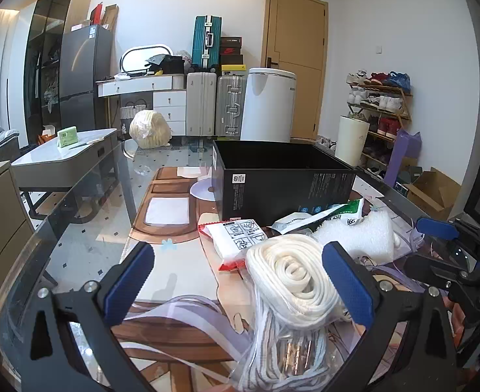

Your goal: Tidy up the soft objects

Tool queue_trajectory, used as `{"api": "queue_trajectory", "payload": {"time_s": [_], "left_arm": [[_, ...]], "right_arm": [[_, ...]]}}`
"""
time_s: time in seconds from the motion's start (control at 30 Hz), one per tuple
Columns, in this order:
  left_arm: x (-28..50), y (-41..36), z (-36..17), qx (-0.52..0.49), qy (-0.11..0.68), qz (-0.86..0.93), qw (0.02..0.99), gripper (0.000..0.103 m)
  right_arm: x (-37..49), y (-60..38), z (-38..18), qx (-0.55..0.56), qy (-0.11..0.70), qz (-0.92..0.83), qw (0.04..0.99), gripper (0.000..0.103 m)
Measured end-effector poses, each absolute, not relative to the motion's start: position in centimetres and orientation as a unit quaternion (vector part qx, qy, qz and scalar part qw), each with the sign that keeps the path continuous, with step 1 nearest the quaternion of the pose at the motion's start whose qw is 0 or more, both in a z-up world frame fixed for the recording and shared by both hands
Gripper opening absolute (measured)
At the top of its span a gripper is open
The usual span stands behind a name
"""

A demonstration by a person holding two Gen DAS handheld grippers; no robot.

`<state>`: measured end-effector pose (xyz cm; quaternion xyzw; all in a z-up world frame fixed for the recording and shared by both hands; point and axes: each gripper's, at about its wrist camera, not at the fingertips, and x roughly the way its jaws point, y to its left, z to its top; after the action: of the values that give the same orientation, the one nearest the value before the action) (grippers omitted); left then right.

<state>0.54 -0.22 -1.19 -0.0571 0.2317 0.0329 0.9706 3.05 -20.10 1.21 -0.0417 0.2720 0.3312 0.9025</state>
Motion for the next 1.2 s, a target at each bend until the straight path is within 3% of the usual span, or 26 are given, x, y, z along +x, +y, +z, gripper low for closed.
{"api": "queue_trajectory", "payload": {"time_s": [1.2], "left_arm": [[0.47, -0.91, -1.09, -0.037, 0.241, 0.022, 0.970, 0.103]], "right_arm": [[3.12, -20.22, 1.06, -0.043, 0.272, 0.320, 0.907, 0.102]]}}
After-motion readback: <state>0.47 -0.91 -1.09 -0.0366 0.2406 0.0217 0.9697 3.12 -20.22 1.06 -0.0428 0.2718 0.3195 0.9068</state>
